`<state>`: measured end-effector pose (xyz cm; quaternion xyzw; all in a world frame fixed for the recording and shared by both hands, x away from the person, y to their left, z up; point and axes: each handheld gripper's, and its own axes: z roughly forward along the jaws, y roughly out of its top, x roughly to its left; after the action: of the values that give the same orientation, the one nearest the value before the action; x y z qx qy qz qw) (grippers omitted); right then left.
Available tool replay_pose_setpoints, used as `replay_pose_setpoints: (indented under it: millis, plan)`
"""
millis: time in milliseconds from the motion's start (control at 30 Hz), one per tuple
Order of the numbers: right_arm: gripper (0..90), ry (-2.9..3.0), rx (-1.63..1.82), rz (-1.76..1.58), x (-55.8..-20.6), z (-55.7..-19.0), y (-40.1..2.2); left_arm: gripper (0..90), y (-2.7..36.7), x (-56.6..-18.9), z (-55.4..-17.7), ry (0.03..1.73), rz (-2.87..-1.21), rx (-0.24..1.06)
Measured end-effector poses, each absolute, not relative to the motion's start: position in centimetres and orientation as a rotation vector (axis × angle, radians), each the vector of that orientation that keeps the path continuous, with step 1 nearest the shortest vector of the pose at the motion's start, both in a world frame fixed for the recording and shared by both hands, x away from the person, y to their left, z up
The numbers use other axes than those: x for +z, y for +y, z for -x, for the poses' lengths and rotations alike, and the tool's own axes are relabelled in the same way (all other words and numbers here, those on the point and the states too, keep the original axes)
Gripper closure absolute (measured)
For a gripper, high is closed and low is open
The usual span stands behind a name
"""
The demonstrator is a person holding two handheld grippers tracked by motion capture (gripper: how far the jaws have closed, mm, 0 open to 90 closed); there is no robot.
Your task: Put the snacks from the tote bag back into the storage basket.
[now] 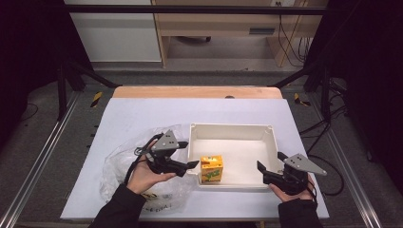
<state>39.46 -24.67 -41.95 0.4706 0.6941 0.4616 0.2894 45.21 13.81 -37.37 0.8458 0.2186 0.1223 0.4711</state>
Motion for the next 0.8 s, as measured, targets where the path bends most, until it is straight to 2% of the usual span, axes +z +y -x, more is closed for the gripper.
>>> replay_pose_setpoints:
  millis: [300,800]
  plan:
    - [18.5,1.853,1.223,-1.253,-41.9,-39.4,-24.6,24.5,18.3,-37.8,-44.0,0.65,-2.007,0.371]
    - [18.2,1.86,1.208,-1.257,-42.2,-39.5,-24.7,23.9,23.7,-39.4,-41.9,0.803,-1.941,0.473]
